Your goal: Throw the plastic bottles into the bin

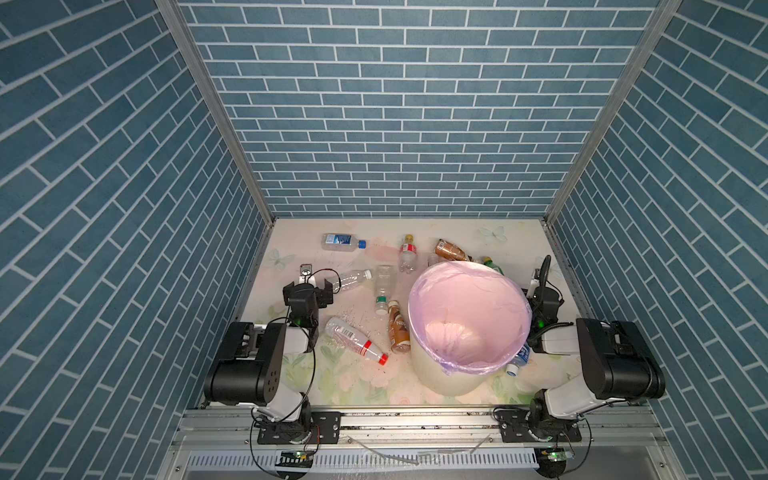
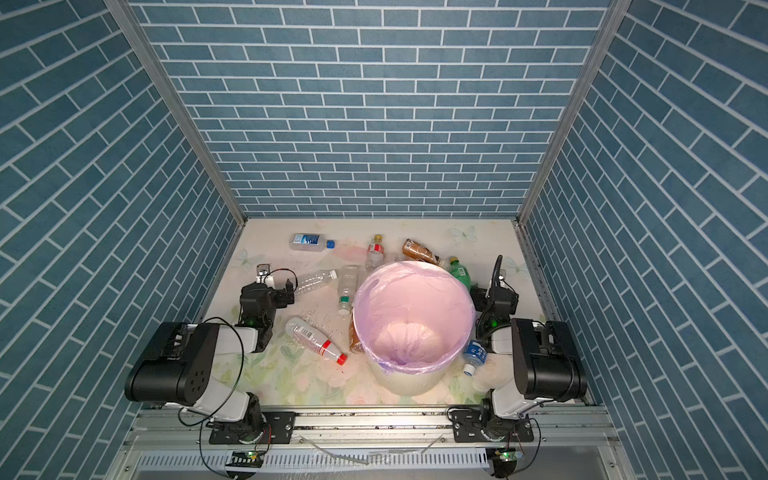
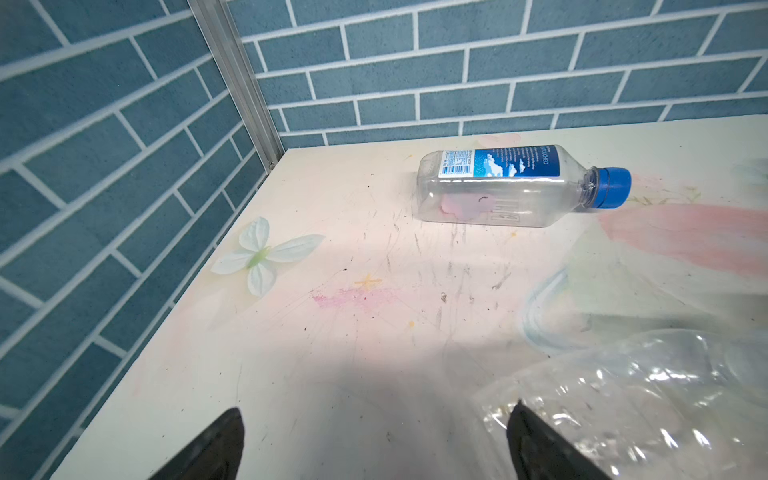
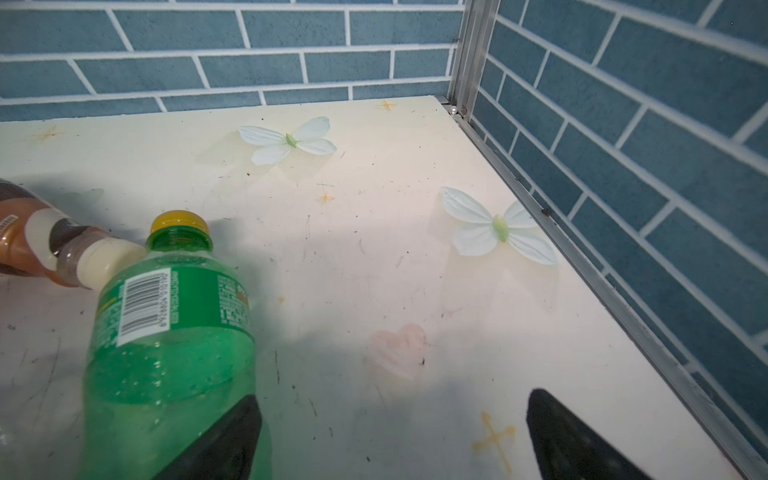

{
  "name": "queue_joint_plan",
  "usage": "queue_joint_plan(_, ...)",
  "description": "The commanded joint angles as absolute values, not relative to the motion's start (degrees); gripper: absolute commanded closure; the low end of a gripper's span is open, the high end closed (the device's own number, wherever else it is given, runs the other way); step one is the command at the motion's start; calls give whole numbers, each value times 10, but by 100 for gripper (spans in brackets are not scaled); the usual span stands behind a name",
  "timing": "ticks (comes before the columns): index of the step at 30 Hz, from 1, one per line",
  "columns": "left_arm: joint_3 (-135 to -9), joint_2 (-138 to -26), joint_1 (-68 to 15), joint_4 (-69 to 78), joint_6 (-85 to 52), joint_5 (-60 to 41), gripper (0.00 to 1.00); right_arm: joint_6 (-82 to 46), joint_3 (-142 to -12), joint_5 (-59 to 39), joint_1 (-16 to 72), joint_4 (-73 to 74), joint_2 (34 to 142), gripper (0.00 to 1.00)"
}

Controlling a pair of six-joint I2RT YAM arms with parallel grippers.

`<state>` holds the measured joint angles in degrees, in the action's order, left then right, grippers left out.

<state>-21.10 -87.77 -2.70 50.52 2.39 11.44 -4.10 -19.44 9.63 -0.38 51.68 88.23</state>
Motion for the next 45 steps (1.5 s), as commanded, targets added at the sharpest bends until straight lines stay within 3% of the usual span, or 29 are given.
queue_joint_plan(1,-212,-874,-28,510,25,113,1,-25,-207,88,-2,533,882,1)
queue_joint_plan(35,-212,-875,-28,510,25,113,1,-31,-216,94,-5,515,880,1)
queue_joint_plan(40,-213,-875,-28,510,25,113,1,-50,-249,165,0,366,770,1)
queue_joint_plan(45,-213,-876,-27,510,25,111,1,-103,-258,235,0,318,713,1)
